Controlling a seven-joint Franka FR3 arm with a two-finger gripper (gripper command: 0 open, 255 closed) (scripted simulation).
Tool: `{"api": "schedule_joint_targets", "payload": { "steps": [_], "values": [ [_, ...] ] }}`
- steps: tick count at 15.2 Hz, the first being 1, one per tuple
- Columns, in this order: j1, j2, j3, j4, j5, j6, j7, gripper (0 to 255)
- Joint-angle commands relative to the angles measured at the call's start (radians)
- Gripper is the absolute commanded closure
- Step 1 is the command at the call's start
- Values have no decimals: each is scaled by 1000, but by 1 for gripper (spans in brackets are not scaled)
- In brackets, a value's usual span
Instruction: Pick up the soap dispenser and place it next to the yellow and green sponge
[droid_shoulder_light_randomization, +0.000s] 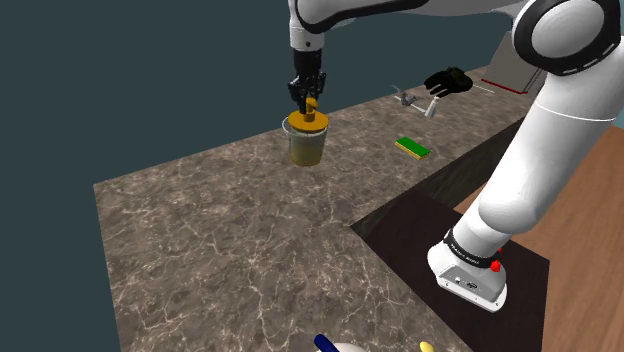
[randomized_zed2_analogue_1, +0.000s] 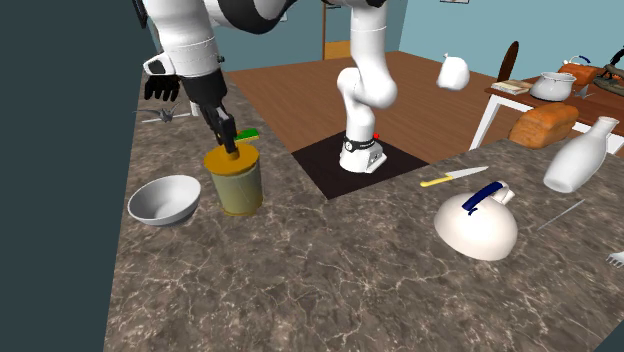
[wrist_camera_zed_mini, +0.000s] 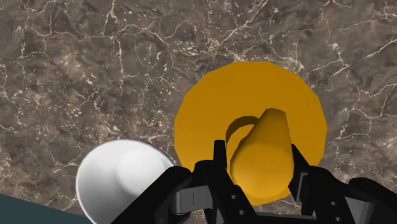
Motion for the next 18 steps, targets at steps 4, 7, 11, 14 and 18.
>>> {"api": "schedule_joint_targets", "payload": {
  "steps": [4, 7, 11, 14, 18],
  "values": [
    [-65, -23, -52, -26, -2, 5, -118, 255],
    [-103, -27, -84, -30, -6, 6, -186, 255],
    [-152, -18, -125, -19, -12, 5, -276, 255],
    [-188, -2, -156, 2, -17, 2, -342, 255],
    [-237, 33, -195, 48, -23, -6, -429, 255]
  ]
}}
